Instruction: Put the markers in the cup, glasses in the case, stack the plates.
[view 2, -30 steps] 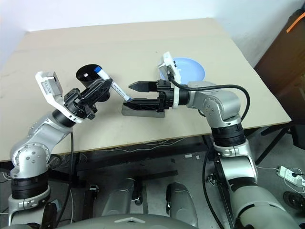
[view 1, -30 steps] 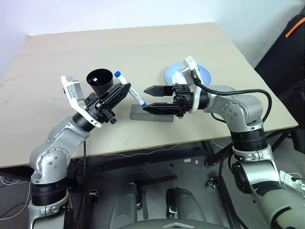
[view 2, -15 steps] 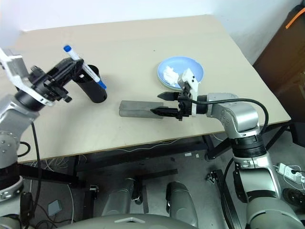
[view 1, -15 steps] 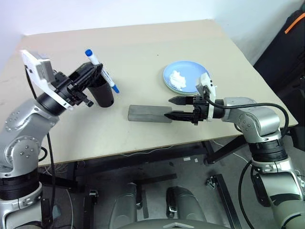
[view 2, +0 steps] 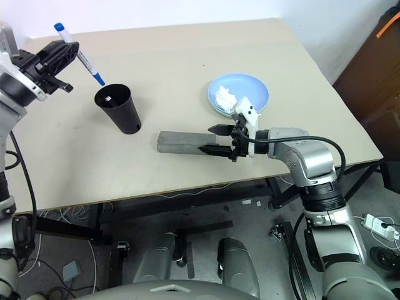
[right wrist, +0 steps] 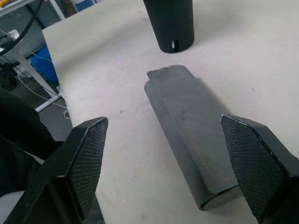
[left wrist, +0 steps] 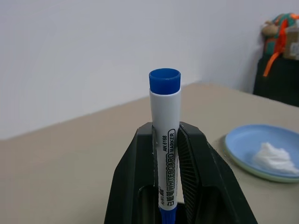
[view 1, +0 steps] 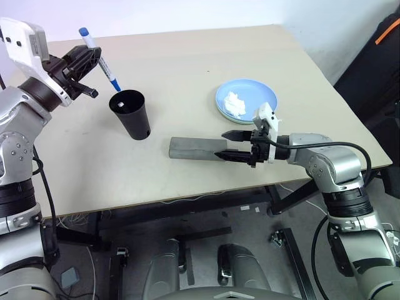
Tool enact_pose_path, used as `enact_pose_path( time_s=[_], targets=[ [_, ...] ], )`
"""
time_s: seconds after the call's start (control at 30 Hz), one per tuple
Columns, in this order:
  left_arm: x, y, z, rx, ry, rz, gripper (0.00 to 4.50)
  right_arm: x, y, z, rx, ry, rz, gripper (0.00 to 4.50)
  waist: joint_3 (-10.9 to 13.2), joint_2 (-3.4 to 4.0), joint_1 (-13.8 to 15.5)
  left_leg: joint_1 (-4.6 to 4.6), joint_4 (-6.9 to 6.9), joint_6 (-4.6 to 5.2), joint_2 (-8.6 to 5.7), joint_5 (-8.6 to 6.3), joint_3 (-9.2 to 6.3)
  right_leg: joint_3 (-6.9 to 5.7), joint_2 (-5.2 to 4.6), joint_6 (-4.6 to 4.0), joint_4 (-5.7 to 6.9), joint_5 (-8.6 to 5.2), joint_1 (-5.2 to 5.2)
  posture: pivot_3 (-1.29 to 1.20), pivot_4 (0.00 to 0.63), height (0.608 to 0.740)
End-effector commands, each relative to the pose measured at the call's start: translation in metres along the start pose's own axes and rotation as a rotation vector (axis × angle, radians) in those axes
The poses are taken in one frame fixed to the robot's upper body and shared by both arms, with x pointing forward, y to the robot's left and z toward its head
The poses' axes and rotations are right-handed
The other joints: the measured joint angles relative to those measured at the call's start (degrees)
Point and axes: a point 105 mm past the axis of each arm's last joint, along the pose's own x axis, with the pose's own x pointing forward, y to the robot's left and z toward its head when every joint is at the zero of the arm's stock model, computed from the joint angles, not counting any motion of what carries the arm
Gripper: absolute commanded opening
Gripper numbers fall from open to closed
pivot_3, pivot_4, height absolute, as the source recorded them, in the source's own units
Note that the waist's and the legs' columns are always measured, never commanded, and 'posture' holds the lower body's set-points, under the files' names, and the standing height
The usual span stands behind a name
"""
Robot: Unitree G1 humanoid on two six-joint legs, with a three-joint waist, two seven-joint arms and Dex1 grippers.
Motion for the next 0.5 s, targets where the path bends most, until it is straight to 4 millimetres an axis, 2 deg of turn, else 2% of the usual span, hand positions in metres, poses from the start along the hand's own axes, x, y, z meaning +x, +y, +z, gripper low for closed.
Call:
enact_pose_path(
  time_s=[0.03, 0.5],
  targets=[
    [0.003, -0.004, 0.005, 0.011, -0.031, -0.018, 0.30, 0.000, 0.003, 0.007, -0.044, -0.024, -0.007, 4.06, 0.0, -0.02, 0.0, 0.00, 0.01, 0.01, 0.00, 0.01, 0.02, 0.00, 0.01, 0.01, 0.02, 0.01, 0.00, 0.00, 0.150, 0.727],
    [0.003, -0.011, -0.008, -0.016, 0.019, -0.052, 0.30, -0.001, 0.003, 0.004, -0.047, -0.021, -0.024, 4.06, 0.0, -0.04, -0.1, 0.09, 0.12, -0.08, 0.01, -0.05, 0.04, 0.04, -0.02, 0.11, 0.09, 0.08, 0.07, 0.00, 0.150, 0.727]
  ],
)
